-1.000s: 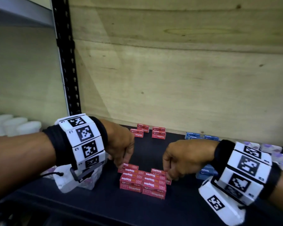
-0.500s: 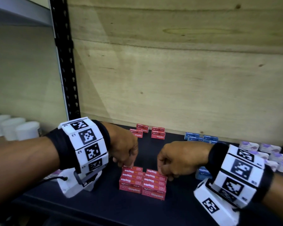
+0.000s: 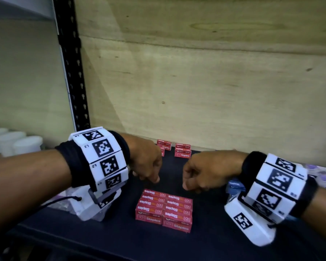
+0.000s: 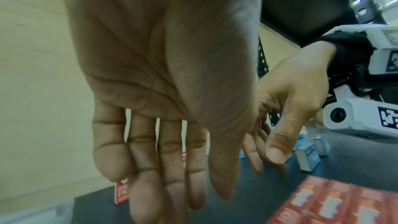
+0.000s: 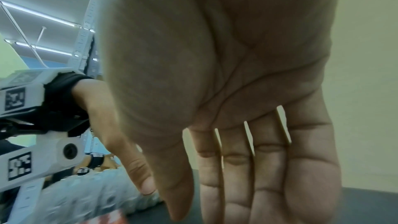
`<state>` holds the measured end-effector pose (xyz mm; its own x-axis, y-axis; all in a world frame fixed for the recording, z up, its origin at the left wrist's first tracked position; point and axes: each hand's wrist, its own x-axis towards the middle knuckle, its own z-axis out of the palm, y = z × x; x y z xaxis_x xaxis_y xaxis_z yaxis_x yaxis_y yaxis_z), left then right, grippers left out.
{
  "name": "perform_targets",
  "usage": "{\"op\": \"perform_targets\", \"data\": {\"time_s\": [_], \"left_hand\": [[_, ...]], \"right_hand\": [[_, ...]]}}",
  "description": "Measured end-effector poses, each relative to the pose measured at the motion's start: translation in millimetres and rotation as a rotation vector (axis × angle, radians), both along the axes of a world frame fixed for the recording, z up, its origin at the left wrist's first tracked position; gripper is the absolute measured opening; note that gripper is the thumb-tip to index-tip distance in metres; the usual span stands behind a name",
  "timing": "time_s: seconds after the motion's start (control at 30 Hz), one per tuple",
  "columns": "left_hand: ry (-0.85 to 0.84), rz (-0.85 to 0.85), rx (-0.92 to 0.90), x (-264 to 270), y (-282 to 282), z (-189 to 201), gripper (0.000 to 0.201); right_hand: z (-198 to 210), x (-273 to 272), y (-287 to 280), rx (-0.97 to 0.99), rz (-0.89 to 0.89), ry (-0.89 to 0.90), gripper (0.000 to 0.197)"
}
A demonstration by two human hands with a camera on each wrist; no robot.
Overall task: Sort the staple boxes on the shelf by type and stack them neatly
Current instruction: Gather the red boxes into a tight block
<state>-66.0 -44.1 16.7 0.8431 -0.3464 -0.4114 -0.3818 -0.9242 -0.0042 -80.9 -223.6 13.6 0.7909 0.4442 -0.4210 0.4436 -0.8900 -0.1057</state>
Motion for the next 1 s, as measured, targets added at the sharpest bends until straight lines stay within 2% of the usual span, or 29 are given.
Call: {"op": "perform_targets", "data": {"time_s": [0.23, 0.33, 0.53, 0.67, 1.0], "left_hand": [[-0.257, 0.024, 0.123, 41, -1, 14, 0.025], [-0.310, 0.047, 0.162, 64, -1, 15, 0.026], [-0.268, 0.060, 0.223, 99, -5, 9, 0.030], [-0.160, 0.042, 0.203, 111, -7, 8, 0.037], [-0.124, 0.000, 0.201, 117, -10, 4, 0.025]], "right_hand": [[20, 55, -10, -0.035, -0.075, -0.207, 0.022], [21, 78, -10, -0.069, -0.097, -0.263, 0.023], [14, 111, -2, -0.121, -0.091, -0.257, 0.029], [6, 123, 6, -0.196, -0.064, -0.230, 0.031], [0, 138, 14, -0.200, -0.050, -0.213, 0.029]]}}
